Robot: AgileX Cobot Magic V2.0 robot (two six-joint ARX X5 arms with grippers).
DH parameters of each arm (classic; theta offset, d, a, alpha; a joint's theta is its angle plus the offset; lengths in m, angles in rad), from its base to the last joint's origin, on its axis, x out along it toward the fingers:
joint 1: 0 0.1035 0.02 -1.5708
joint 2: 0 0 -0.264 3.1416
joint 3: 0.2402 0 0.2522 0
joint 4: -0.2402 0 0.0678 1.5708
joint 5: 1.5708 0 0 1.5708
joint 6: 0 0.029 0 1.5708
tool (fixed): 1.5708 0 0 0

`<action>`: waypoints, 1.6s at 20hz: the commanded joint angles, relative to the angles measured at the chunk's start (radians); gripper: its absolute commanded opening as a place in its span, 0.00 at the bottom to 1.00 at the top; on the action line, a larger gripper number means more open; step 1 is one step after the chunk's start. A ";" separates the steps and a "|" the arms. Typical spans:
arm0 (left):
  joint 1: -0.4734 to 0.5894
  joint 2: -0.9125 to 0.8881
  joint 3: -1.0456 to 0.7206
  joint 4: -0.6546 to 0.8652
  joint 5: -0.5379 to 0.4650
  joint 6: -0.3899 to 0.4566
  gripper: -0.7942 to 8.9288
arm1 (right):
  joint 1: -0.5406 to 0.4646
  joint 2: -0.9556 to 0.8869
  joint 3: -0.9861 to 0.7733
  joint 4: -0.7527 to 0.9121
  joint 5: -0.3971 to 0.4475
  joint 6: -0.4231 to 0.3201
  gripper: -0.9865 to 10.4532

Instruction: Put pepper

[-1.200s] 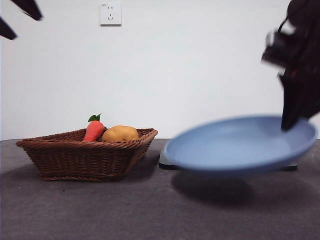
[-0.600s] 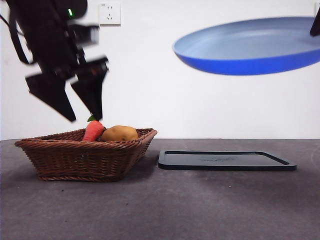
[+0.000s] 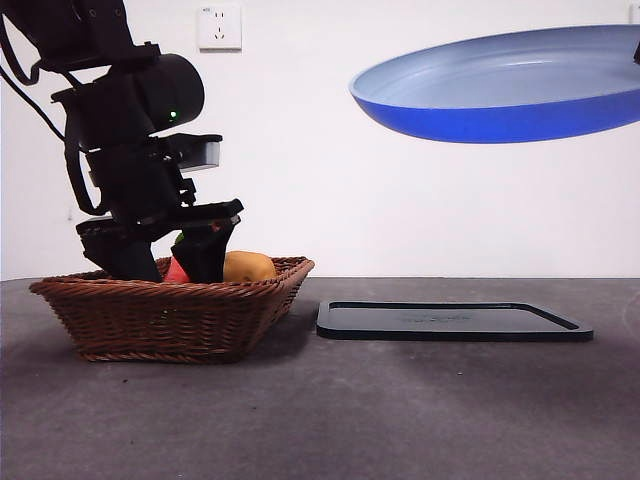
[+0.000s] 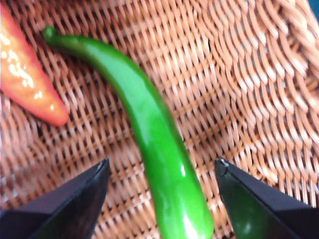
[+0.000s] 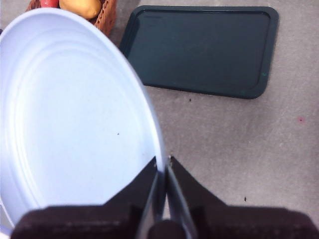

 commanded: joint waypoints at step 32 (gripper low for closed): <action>-0.064 -0.353 0.018 -0.045 0.146 -0.050 0.19 | 0.003 0.206 0.012 0.079 -0.005 0.070 0.09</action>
